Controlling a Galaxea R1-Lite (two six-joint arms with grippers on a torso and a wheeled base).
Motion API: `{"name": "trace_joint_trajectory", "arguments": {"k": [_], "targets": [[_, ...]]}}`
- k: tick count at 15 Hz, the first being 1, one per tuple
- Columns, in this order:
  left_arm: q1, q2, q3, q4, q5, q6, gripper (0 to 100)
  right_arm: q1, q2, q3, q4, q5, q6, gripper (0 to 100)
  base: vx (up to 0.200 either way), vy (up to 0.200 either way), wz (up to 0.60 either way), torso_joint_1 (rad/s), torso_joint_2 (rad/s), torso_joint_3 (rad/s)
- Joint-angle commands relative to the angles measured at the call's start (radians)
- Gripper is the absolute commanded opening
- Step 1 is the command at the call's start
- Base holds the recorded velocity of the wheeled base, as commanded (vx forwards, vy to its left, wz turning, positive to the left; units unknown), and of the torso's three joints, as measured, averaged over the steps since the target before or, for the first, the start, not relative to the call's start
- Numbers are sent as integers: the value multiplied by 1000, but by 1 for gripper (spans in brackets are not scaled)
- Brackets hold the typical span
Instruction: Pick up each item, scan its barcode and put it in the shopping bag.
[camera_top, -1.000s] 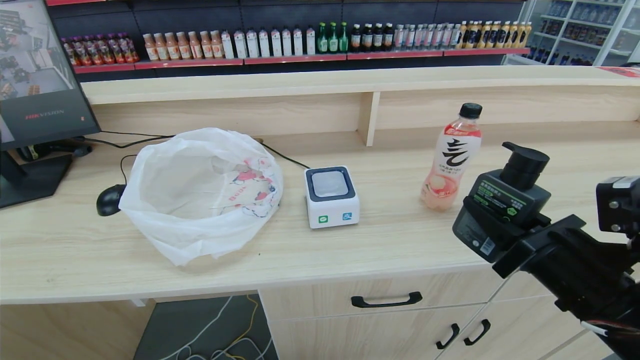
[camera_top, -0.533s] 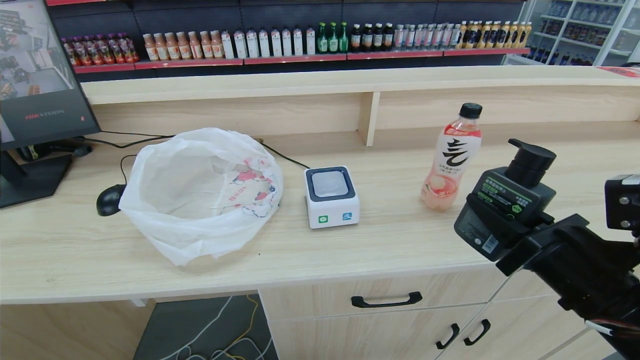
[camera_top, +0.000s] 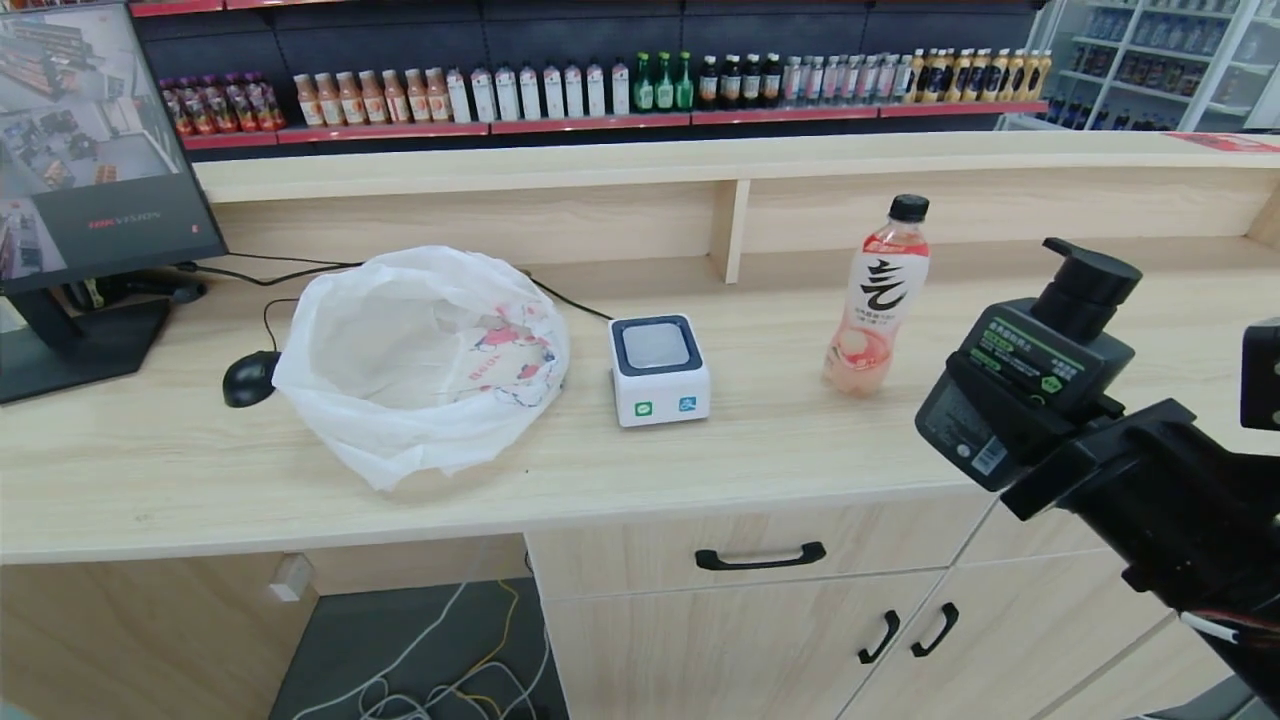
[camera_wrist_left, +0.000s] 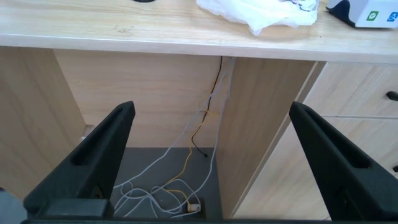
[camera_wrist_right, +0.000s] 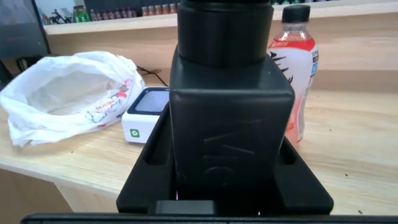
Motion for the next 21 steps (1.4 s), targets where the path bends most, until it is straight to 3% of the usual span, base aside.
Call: {"name": "trace_joint_trajectory", "arguments": {"k": [1,16,21], "targets": [[0,0,0,0,1,-1,100,-8,16,-16,4,0,-2,0,0,0,0,0,0,0],[0,0,0,0,1,-7,100,-46,44,-117,4,0,-23,0,0,200,0,7,3,1],[0,0,0,0,1,-1,100,-50,92,-177,4,30,-39,0,0,0,0,0,0,0]]}}
